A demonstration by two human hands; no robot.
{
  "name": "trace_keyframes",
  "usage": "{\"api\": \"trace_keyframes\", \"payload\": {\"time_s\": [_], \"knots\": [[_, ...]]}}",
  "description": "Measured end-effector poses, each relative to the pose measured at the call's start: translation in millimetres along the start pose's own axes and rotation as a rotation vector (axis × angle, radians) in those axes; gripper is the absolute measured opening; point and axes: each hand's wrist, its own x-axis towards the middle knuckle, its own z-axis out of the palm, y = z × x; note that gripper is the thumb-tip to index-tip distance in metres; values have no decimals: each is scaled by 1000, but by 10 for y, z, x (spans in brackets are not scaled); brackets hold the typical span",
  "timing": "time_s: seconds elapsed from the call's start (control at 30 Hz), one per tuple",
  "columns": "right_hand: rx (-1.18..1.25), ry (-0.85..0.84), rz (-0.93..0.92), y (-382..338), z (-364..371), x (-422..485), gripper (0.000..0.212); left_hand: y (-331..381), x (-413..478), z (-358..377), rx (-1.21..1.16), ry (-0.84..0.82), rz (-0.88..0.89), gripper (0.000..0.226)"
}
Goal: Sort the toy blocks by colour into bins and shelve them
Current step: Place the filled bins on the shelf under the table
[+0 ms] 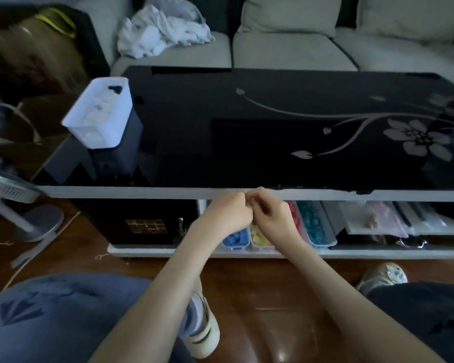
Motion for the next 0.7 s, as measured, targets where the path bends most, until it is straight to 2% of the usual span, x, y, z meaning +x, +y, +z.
{"api": "trace_keyframes", "payload": {"time_s": [0.13,0.27,0.43,0.53,0.63,0.7], "knots": [[218,2,-105,-567,86,327,24,-95,-253,-597,-147,304,37,25],[124,-83,-181,-1040,505,817,36,-453,-342,-993,-189,559,-87,30],[21,-320,-320,-1578,1239,1353,65,-970,-543,-1334,-197,738,-309,32],[-121,-458,-346,-1692,1553,1644,82,-1134,-607,-1390,-270,760,-360,33],[-291,-569,-279,-1639,1741,1727,72,-1223,-597,-1346,-327,730,-354,40],[-300,-505,-226,-1582,1772,1714,51,-1262,-589,-1326,-331,759,-353,41]]}}
